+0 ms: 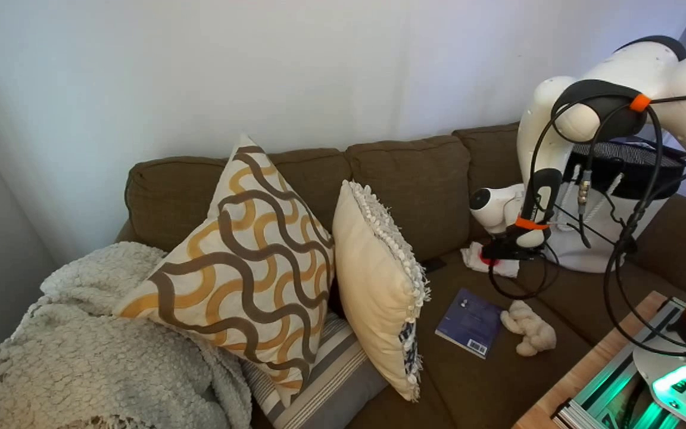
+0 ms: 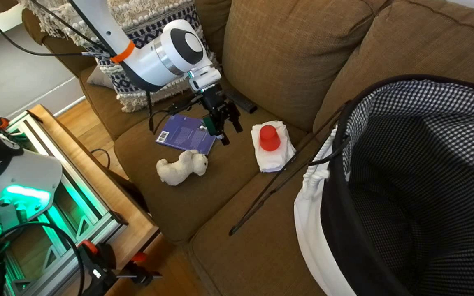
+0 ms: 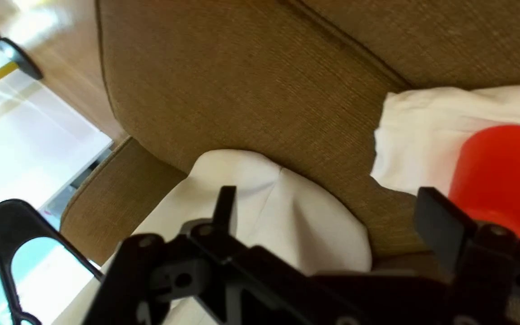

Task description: Put the cup on the backrest of the chair

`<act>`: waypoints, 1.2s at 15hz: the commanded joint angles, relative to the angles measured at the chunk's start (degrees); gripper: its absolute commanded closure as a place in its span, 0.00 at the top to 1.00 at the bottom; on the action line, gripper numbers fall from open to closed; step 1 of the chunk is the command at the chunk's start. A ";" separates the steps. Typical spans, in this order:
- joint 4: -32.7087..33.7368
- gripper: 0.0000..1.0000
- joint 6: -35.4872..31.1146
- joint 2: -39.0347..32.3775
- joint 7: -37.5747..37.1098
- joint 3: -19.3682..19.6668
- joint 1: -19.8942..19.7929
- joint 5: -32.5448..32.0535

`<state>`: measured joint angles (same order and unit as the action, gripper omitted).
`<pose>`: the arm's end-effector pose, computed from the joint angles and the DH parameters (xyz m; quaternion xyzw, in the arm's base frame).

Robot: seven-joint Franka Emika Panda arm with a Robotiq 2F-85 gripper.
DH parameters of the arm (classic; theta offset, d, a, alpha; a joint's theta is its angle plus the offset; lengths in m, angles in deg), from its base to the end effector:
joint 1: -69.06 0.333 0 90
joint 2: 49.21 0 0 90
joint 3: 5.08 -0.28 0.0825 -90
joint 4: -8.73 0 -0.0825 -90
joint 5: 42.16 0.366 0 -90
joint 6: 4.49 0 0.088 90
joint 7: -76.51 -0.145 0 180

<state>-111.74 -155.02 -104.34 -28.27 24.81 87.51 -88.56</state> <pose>0.4334 -0.1607 -0.0394 0.7848 -0.4761 0.1011 0.3836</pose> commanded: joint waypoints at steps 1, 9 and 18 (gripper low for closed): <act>0.36 1.00 -7.90 0.12 -3.38 -3.52 -5.62 1.35; -0.90 1.00 -24.26 -3.70 7.29 -3.16 -11.06 17.14; 3.90 1.00 -40.09 -17.31 19.27 3.97 0.34 40.54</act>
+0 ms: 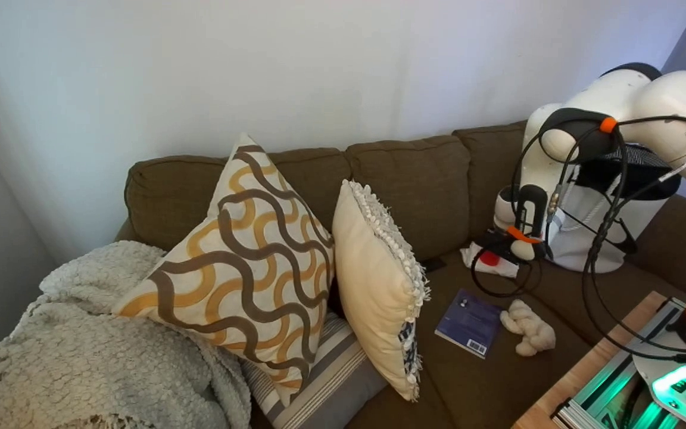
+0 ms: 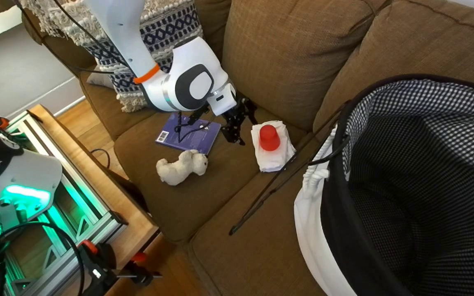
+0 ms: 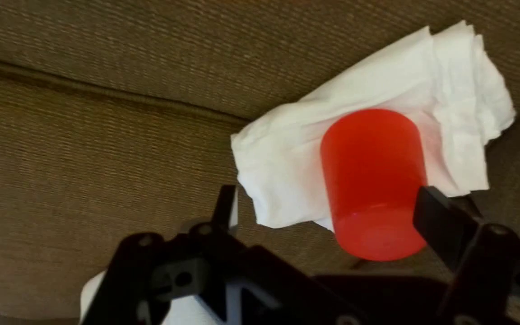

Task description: Put the cup on the backrest of the chair

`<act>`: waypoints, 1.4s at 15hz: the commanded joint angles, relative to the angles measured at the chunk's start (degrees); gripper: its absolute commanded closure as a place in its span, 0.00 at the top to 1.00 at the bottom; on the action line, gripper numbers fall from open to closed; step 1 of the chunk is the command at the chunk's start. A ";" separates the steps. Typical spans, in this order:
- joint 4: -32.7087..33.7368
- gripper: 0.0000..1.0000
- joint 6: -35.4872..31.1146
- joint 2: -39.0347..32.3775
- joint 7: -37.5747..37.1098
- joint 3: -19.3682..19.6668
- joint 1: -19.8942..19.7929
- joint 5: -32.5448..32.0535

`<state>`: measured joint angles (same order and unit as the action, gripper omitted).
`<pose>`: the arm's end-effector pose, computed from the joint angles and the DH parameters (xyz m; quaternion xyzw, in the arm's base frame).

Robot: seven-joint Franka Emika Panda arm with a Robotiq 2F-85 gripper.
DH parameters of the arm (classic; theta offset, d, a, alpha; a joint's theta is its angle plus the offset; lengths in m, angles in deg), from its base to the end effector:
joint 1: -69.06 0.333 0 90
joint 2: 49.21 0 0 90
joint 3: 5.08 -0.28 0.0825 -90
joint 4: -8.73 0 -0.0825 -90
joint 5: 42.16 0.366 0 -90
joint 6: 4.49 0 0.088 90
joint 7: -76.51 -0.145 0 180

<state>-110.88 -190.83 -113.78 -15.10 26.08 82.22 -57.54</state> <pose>0.4577 -0.1917 -0.0673 0.7653 -0.6007 0.1748 0.1510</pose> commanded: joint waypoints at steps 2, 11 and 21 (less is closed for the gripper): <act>4.68 1.00 -4.81 -11.51 11.60 3.17 8.39 16.59; 11.53 1.00 -3.71 -22.38 19.83 5.79 14.69 38.33; 7.39 0.58 -2.49 -20.60 22.15 9.68 18.51 44.36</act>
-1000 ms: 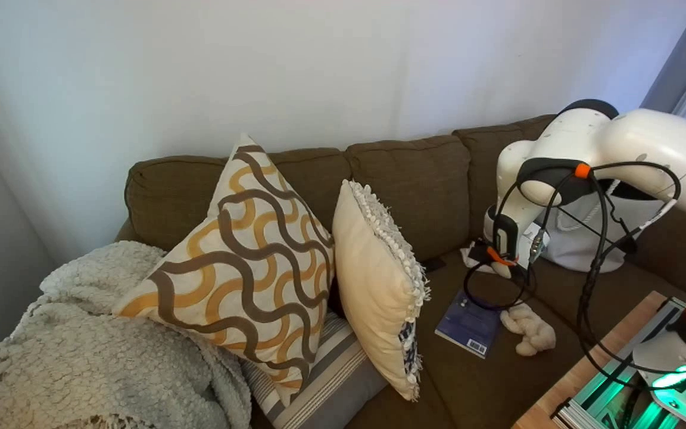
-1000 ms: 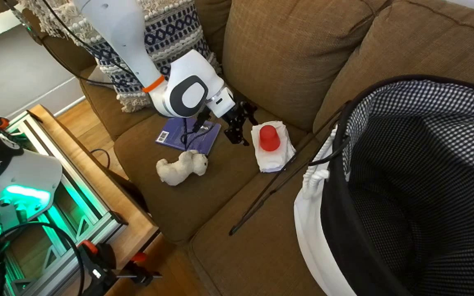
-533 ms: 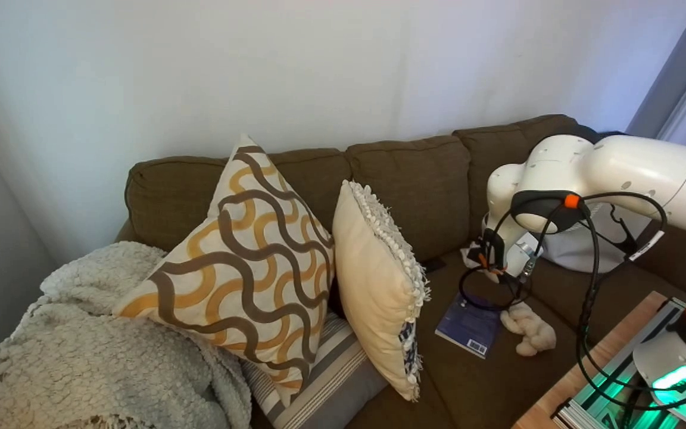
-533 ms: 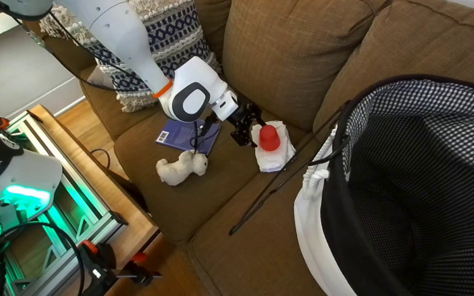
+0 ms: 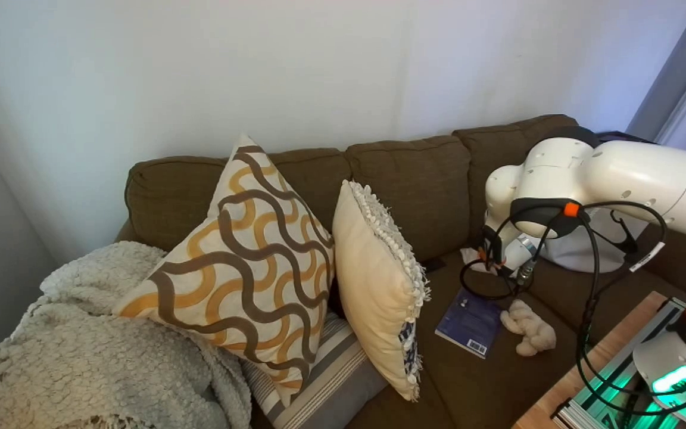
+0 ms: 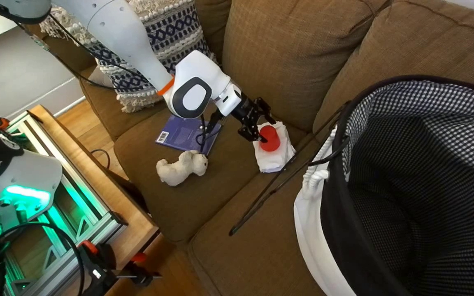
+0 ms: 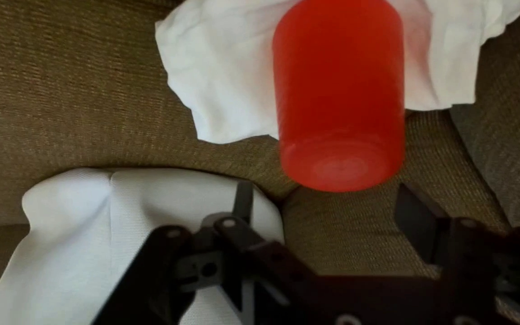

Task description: Put the cup on the backrest of the chair

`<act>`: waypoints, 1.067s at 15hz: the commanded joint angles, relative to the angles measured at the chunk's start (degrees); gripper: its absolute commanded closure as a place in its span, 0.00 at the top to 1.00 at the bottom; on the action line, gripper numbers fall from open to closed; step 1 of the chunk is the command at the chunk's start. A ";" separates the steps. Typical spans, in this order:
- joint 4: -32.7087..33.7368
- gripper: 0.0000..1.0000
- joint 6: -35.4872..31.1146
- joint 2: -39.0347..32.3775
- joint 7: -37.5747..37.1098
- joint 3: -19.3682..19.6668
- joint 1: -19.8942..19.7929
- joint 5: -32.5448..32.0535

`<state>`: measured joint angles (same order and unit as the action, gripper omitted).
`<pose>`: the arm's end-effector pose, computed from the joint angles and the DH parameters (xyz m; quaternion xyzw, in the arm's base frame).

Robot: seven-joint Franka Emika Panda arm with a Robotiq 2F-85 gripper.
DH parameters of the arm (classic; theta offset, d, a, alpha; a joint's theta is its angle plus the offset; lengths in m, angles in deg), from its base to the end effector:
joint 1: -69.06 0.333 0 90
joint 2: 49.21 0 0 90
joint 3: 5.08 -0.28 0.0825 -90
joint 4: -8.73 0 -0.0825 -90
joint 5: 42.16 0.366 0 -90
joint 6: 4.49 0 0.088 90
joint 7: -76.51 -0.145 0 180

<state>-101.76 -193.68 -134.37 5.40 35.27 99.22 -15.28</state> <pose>0.4866 -0.2175 -0.0745 0.7406 -0.5542 0.3090 0.2210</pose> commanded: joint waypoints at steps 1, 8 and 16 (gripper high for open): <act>-2.17 0.49 0.48 0.03 1.89 0.59 1.88 2.27; -3.87 0.99 0.49 0.04 2.40 0.43 3.64 2.84; -3.95 0.99 1.89 0.04 3.45 1.03 4.11 2.57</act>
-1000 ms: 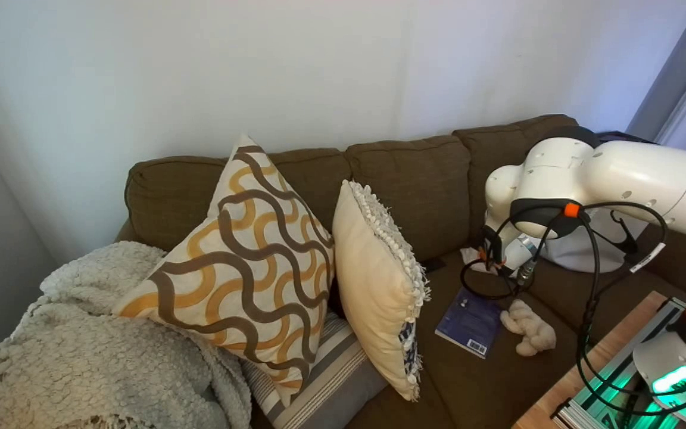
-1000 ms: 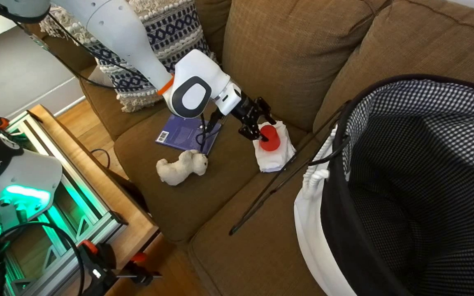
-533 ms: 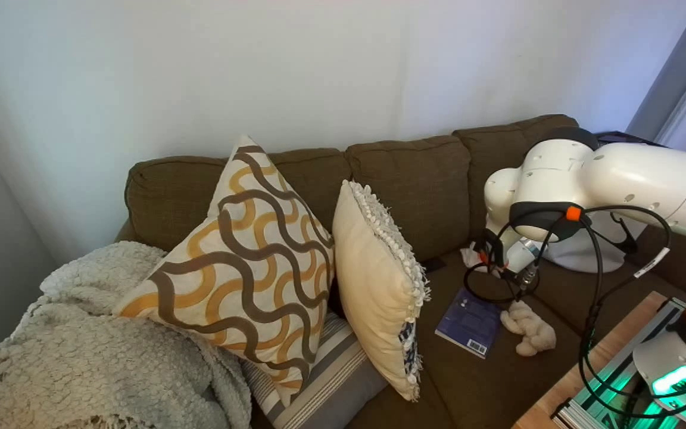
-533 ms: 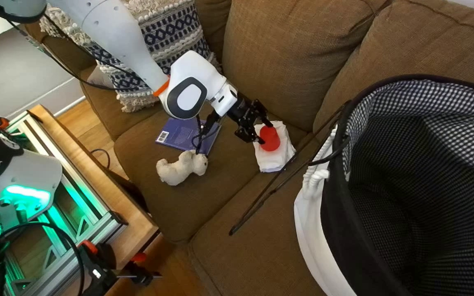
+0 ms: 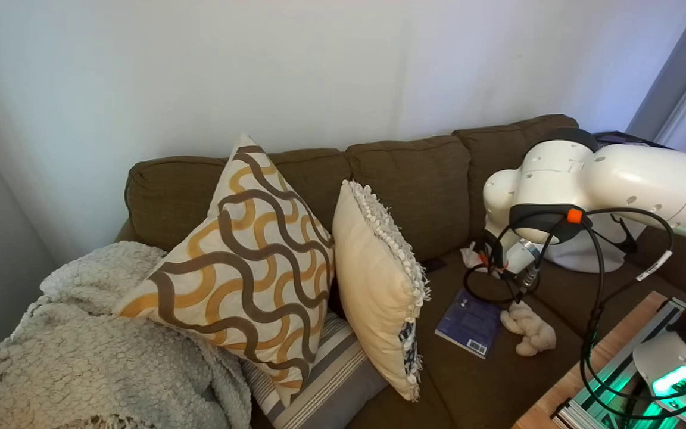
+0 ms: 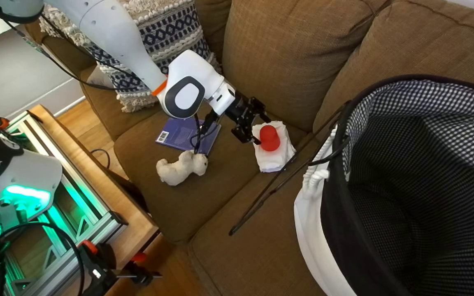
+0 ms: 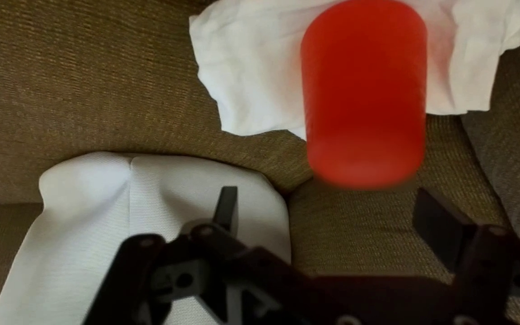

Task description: Put the cup on the backrest of the chair

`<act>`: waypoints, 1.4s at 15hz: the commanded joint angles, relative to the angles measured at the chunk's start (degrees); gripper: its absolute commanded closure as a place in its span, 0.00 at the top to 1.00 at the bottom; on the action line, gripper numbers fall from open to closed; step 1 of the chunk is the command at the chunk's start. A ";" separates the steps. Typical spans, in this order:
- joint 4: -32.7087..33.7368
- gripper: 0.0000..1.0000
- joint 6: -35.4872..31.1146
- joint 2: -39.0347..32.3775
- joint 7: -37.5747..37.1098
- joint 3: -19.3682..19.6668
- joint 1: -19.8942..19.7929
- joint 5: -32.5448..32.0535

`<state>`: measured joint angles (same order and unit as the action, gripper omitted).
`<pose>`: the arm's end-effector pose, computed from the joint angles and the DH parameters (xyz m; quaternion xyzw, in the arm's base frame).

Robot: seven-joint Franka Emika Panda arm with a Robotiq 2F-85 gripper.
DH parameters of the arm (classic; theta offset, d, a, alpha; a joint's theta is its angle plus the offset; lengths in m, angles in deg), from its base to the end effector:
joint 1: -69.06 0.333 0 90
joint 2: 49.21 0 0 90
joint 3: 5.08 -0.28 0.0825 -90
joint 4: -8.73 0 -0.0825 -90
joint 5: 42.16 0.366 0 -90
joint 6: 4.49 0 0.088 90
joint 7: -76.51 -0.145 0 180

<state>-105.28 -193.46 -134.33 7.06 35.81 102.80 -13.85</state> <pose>0.4733 -0.2096 -0.0705 0.7489 -0.5363 0.3052 0.2415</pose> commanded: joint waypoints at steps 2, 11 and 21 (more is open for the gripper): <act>-0.33 1.00 2.28 0.00 2.18 0.65 0.62 1.03; 0.00 1.00 5.01 0.06 -1.55 2.06 1.07 -4.94; -0.03 1.00 -9.71 0.32 3.04 -2.89 -1.46 2.78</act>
<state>-105.33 -200.46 -134.26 6.41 34.83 103.12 -14.01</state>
